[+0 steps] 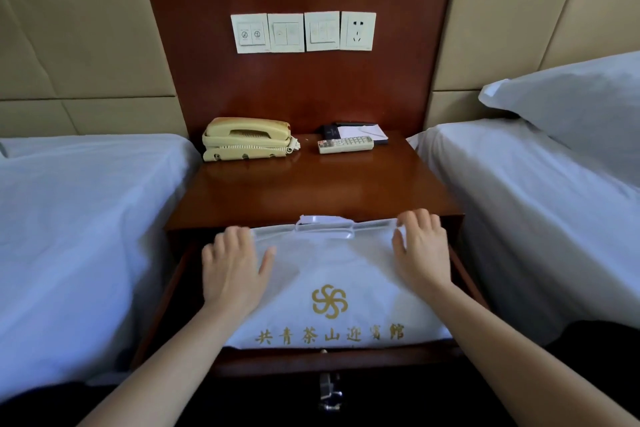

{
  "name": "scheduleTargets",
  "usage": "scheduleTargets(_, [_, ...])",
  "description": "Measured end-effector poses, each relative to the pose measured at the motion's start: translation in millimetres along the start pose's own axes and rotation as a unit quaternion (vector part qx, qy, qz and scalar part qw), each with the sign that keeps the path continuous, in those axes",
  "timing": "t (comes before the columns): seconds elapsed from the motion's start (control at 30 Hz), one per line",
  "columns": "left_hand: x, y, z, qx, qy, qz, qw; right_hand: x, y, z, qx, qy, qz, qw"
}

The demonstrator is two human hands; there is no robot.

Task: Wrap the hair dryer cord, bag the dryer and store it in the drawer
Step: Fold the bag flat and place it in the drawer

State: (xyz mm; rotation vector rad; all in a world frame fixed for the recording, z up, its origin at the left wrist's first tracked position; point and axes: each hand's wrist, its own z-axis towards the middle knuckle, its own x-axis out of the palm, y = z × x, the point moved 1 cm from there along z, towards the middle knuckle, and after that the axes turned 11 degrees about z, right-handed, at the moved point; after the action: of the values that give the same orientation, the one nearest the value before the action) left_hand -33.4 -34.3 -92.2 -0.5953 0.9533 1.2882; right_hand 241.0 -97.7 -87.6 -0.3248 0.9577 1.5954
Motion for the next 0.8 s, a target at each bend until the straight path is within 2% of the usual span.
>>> scheduleTargets(0.07, [-6.2, -15.4, 1.0, 0.116, -0.030, -0.073, 0.990, 6.7, 12.5, -6.8, -0.069, 0.074, 0.034, 0.994])
scheduleTargets(0.13, [-9.4, -27.9, 1.6, 0.161, 0.012, -0.161, 0.974, 10.5, 18.1, -12.5, -0.082, 0.169, 0.049, 0.981])
scheduleTargets(0.2, [-7.4, -34.3, 1.2, 0.156, 0.060, -0.208, 0.964, 10.9, 16.3, -16.5, -0.066, 0.233, 0.046, 0.969])
scheduleTargets(0.3, [1.5, -35.7, 0.0, 0.159, 0.136, -0.181, 0.961, 11.4, 14.4, -18.9, -0.032, 0.290, 0.034, 0.956])
scheduleTargets(0.43, [5.3, -37.6, 3.6, 0.124, 0.236, -0.153, 0.952, 13.1, 15.1, -14.4, 0.019, 0.330, 0.044, 0.943])
scheduleTargets(0.63, [0.0, -40.2, 22.4, 0.073, 0.381, -0.290, 0.875, 18.8, 2.9, -3.1, 0.130, 0.381, 0.103, 0.910])
scheduleTargets(0.7, [3.5, -41.8, 28.8, 0.047, 0.406, -0.302, 0.861, 17.8, 1.9, 3.4, 0.149, 0.389, 0.115, 0.902])
scheduleTargets(0.8, [3.1, -45.0, 36.0, 0.015, 0.398, -0.343, 0.851, 17.9, 3.3, 13.8, 0.168, 0.408, 0.109, 0.891])
